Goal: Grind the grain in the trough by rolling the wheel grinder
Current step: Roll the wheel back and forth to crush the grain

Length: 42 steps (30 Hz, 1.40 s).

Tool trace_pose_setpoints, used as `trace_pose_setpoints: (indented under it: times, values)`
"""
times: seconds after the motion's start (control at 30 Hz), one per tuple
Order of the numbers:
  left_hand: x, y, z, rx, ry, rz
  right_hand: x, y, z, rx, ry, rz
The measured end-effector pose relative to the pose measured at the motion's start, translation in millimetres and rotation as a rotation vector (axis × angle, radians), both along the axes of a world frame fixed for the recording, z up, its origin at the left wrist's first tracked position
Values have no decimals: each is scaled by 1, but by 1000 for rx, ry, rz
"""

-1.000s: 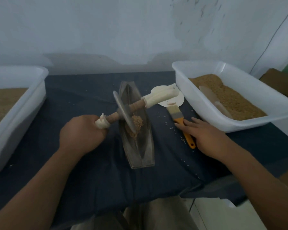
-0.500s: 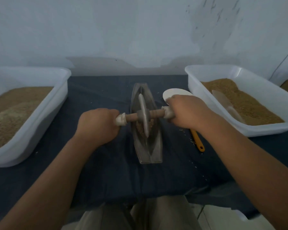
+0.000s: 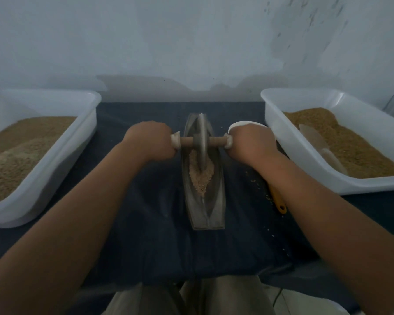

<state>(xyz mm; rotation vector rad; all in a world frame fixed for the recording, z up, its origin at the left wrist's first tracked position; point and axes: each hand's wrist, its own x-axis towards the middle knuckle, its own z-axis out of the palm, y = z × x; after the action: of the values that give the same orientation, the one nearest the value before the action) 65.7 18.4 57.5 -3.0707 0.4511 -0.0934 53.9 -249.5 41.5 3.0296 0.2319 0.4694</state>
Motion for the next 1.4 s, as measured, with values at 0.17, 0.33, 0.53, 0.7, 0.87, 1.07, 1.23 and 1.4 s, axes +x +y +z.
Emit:
trace_pose_setpoints:
  times: [0.17, 0.33, 0.53, 0.7, 0.87, 1.07, 1.23, 1.4]
  values:
    - [-13, 0, 4, 0, 82, 3, -4, -4, 5, -22, 60, 37]
    - [-62, 24, -20, 9, 58, -108, -63, -24, -11, -16, 119, 172]
    - [-4, 7, -13, 6, 0, 21, 2, -4, 2, -48, 20, 74]
    - [10, -3, -3, -9, -4, 67, 21, 1, 5, -37, 30, 20]
    - [-49, 18, -16, 46, -19, -93, -44, -20, -11, 15, 121, 134]
    - [-21, 13, -19, 9, -66, -25, -20, -17, -9, 5, 63, 118]
    - [24, -3, -7, -1, -125, 69, 38, -3, 4, -39, 93, -23]
    - [-29, 21, -20, 7, -51, -62, -21, -16, -8, 3, 116, 106]
